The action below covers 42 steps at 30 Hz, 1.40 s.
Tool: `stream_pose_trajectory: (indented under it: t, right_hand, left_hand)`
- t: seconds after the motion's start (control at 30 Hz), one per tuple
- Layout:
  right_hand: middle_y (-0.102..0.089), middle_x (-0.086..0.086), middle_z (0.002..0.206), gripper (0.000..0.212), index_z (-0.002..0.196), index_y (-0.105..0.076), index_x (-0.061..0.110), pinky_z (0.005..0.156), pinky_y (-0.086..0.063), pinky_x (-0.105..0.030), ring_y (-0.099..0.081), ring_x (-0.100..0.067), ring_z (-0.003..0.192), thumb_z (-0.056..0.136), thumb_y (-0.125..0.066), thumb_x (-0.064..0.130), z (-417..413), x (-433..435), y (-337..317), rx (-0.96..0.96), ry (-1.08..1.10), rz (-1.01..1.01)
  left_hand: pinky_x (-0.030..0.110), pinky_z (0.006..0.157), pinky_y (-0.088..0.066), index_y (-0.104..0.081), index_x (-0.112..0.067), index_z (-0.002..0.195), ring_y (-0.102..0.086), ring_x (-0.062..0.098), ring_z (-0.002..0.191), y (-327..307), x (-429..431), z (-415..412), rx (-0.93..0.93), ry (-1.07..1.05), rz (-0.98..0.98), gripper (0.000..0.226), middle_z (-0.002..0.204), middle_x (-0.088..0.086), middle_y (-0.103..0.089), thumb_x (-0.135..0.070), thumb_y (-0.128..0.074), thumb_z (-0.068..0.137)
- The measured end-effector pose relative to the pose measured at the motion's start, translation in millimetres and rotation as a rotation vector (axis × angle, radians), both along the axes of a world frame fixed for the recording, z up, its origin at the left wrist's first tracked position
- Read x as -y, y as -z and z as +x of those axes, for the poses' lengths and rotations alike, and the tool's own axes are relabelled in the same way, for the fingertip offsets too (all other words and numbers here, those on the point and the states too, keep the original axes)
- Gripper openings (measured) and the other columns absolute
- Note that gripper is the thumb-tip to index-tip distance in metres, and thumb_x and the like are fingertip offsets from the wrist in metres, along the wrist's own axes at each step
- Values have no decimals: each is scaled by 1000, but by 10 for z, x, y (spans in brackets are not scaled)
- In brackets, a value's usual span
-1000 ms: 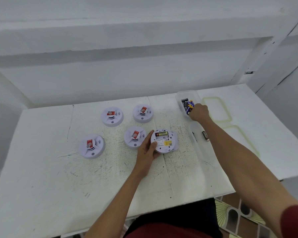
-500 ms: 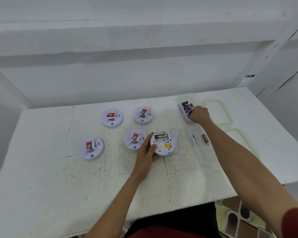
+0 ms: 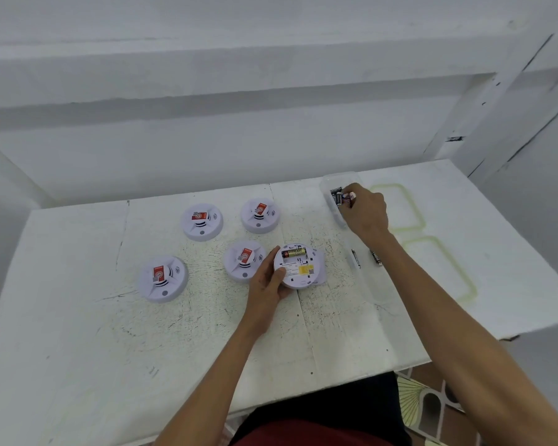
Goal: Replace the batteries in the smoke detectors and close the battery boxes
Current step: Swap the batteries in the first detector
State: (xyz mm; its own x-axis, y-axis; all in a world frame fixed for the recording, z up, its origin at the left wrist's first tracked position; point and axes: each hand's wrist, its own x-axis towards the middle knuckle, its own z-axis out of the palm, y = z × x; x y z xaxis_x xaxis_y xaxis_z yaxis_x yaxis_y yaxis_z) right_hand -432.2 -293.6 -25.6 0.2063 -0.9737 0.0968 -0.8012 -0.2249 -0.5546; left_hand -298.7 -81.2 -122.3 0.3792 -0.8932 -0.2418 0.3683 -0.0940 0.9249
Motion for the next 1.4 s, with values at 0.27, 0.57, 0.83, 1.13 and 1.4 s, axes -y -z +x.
stream_pose_trajectory:
  t: [0.27, 0.57, 0.83, 1.13, 1.4]
  right_hand:
    - [-74, 7, 81, 21, 112, -65, 21, 72, -56, -23, -68, -1, 72, 92, -67, 24, 188, -773, 184, 300, -117, 118]
    - [-71, 1, 96, 22, 109, -68, 16, 81, -55, -34, -64, -15, 90, 93, -67, 31, 233, -1189, 510, 324, -70, -1]
    - [-64, 0, 114, 31, 109, -71, 12, 73, -50, -30, -52, -20, 105, 99, -55, 37, 235, -1396, 679, 36, -77, -140]
    - [-64, -19, 127, 41, 125, -63, 0, 74, -58, -40, -61, -33, 105, 101, -54, 31, 290, -1532, 820, -346, -146, -286]
    - [-54, -22, 139, 43, 132, -59, 2, 76, -58, -39, -52, -37, 116, 102, -45, 28, 287, -1600, 804, -367, -203, -235]
  left_hand:
    - [55, 105, -53, -53, -26, 146, -62, 25, 131, 14, 1, -9, 4, -1, -5, 41, 143, 1, -64, -12, -50, 108]
    - [57, 106, -52, -48, -22, 152, -63, 25, 129, 25, 9, -14, -4, -21, 19, 45, 143, 2, -64, -12, -50, 108]
    - [51, 102, -56, -50, -27, 149, -62, 23, 131, 17, 5, -22, 4, -30, 14, 44, 142, -3, -65, -13, -51, 108]
    - [60, 108, -49, -45, -24, 154, -58, 25, 137, 37, -20, 15, 29, 13, -17, 47, 149, 2, -59, -14, -50, 109]
    - [58, 106, -52, -45, -25, 154, -59, 26, 135, 35, -37, 21, -11, 7, -25, 47, 148, 1, -60, -13, -49, 109]
